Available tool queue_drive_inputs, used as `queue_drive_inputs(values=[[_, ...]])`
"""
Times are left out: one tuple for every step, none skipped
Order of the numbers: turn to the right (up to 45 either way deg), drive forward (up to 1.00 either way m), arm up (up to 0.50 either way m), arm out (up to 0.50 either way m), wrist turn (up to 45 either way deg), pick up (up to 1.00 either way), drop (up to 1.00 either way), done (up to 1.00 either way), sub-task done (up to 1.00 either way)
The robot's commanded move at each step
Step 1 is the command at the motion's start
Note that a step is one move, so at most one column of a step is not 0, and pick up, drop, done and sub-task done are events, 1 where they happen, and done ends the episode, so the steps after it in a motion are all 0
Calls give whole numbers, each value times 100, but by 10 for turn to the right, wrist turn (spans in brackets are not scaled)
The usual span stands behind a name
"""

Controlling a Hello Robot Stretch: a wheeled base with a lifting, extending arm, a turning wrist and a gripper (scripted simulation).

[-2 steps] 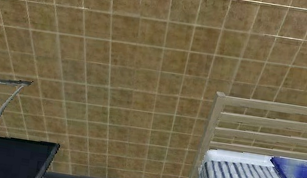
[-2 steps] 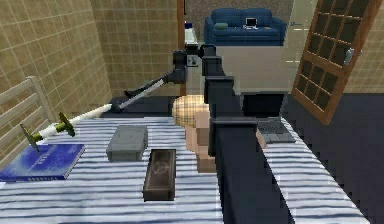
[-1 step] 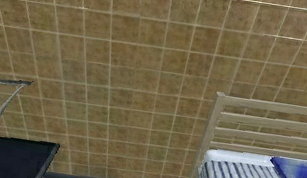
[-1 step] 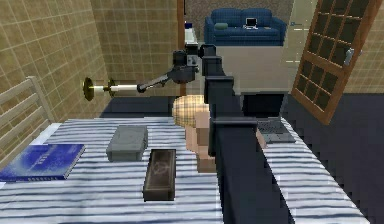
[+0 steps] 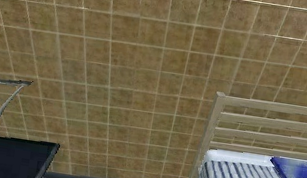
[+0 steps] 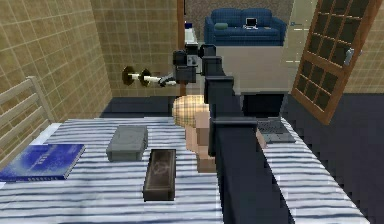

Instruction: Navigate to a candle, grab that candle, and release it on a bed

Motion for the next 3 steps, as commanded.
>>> queue_drive_inputs(values=[[0, 0, -22, 0, 0, 0, 0, 0, 0], [0, 0, -32, 0, 0, 0, 0, 0, 0], [0, 0, 0, 0, 0, 0, 100, 0, 0]])
